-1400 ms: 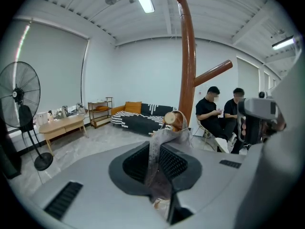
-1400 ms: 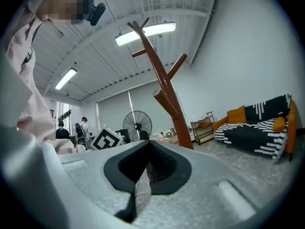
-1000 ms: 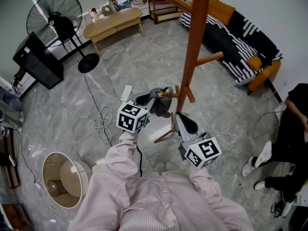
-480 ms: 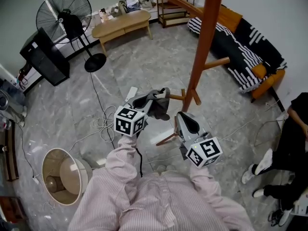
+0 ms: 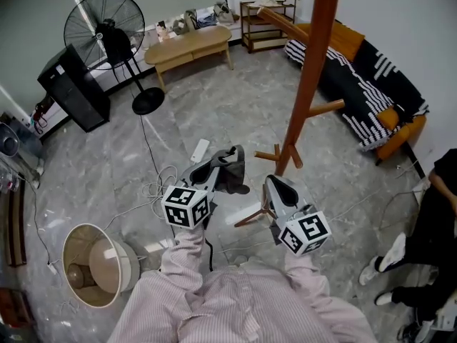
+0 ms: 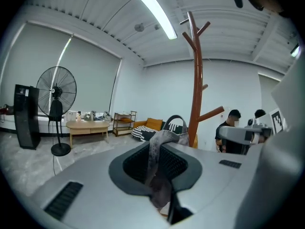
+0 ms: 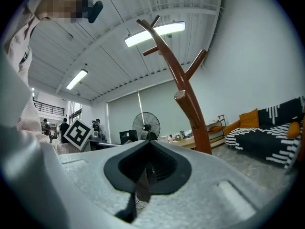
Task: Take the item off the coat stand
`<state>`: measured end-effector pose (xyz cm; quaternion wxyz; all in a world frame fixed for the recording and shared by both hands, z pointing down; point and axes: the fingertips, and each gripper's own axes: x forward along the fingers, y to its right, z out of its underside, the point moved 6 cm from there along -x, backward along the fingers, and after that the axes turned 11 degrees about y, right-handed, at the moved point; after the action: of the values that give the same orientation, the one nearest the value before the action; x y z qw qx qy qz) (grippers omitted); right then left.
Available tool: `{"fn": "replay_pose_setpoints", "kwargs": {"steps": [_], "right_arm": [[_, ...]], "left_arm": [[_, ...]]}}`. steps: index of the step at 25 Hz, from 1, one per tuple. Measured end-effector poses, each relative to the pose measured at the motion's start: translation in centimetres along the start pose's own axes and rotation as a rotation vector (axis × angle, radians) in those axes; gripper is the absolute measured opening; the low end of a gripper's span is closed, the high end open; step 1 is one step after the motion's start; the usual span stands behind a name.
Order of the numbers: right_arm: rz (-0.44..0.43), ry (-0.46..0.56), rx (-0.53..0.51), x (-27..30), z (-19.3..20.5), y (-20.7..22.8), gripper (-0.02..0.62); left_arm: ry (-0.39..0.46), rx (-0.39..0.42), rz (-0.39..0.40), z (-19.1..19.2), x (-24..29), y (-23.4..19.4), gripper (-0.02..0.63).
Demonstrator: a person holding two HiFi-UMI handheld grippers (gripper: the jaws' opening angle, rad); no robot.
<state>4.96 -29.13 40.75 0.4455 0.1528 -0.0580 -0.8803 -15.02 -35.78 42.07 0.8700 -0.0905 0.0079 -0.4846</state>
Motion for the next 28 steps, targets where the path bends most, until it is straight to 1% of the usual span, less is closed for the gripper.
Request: {"fn": "replay_pose_setpoints", "kwargs": {"steps": [6, 11, 20, 28], "right_arm": [[-0.017, -0.006, -0.006, 0.1, 0.1, -0.2, 0.005], [-0.023, -0.002, -0.012, 0.3, 0.0, -0.5, 0.005], [-0.028, 0.002, -0.014, -0.4, -0.4, -0.7, 0.005], [-0.005, 0.021, -0.009, -1.3, -0.6, 0.1, 0.005]], "left_arm": [[0.066, -0.01, -0.058, -1.3, -2.8, 0.3, 0.041], [0.1, -0.012, -0.106, -1.7, -5.0, 0.4, 0.041], [0.117, -0.009, -0.14, -1.4, -7.3, 1.2, 0.041], [0.127, 0.017, -0.168, -1.0, -8.7, 2.1, 0.041]]}}
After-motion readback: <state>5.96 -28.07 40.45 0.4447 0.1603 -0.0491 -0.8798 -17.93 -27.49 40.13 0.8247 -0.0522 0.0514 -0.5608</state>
